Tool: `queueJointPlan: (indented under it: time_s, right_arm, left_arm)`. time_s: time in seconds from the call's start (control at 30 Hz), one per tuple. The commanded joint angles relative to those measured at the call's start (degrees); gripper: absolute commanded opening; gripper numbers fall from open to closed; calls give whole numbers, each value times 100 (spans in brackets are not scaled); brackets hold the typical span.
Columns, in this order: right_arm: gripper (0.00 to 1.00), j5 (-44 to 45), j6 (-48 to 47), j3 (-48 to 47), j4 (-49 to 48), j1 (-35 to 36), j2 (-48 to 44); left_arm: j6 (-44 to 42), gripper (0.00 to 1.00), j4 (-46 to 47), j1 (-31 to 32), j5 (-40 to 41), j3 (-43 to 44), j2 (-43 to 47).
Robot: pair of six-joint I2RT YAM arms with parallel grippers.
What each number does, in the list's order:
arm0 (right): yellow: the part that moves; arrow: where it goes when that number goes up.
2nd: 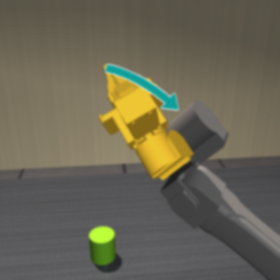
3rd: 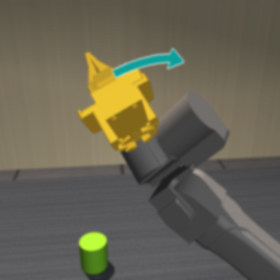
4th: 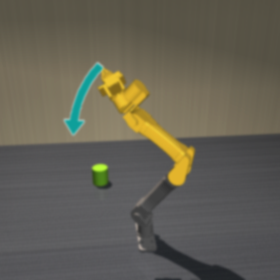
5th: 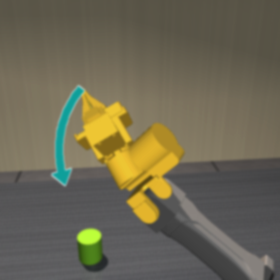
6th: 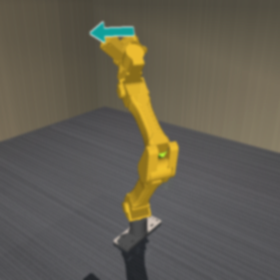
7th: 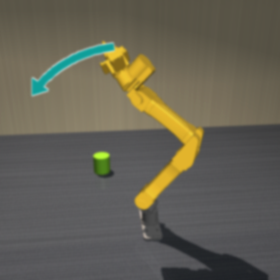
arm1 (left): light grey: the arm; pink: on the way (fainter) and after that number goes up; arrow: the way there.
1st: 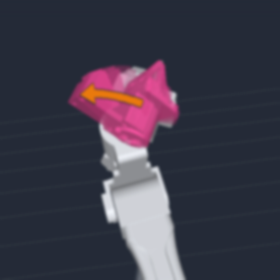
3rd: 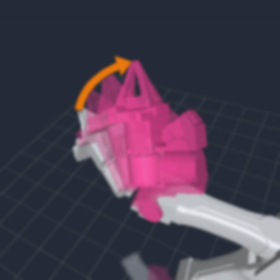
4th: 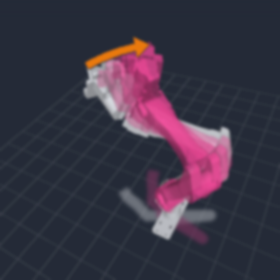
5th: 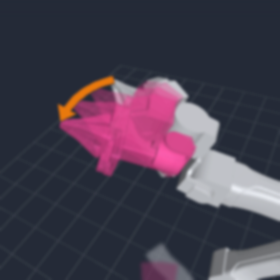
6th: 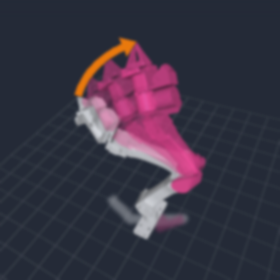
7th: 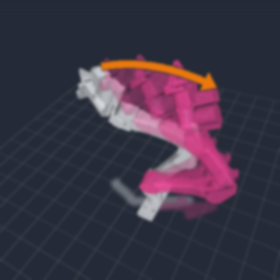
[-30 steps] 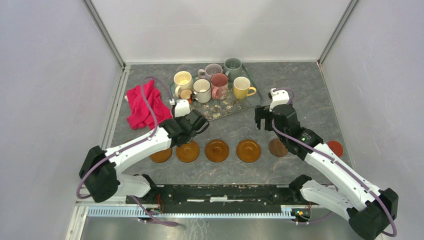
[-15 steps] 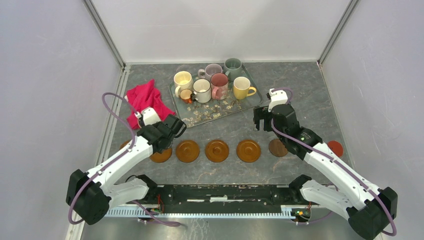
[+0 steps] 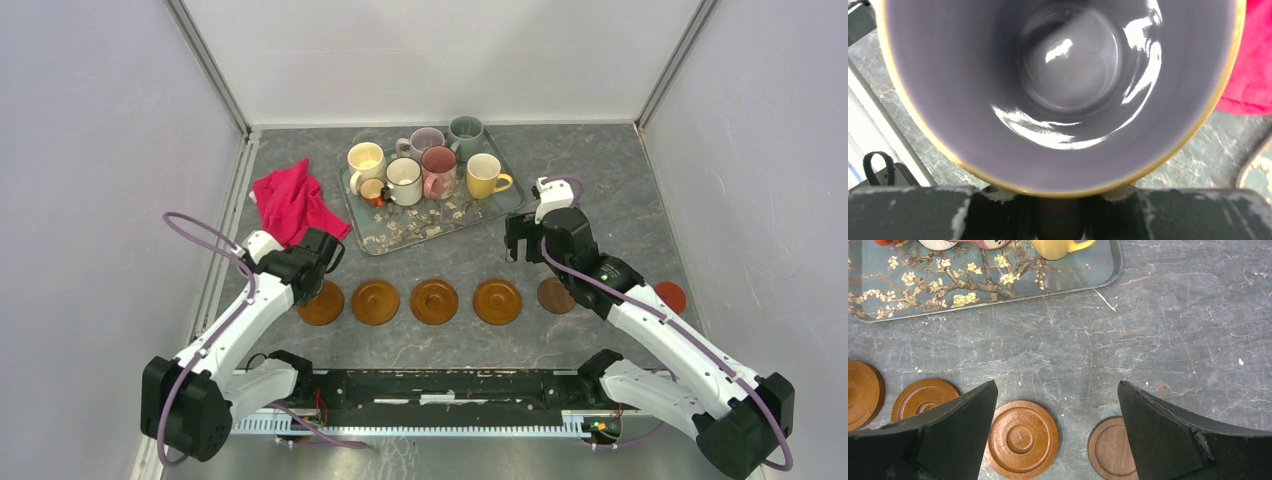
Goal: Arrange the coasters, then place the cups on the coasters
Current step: Place the cup on the coaster.
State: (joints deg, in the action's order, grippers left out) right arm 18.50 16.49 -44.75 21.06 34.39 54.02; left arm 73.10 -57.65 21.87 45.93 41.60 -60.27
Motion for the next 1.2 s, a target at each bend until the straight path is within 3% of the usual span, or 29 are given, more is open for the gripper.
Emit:
queueJointPlan:
  time_s: [0.0, 0.43, 1.17]
  right_arm:
    - [98, -77, 10, -7, -224, 52, 24]
    - [98, -128, 4, -53, -198, 195, 86]
    - [98, 35, -29, -69, -162, 256, 83]
  left_arm:
    - [330, 2, 54, -506, 736, 20, 283]
    - [482, 2, -35, -1533, 604, -342, 367]
    - [51, 2, 800, -1637, 161, -766, 171]
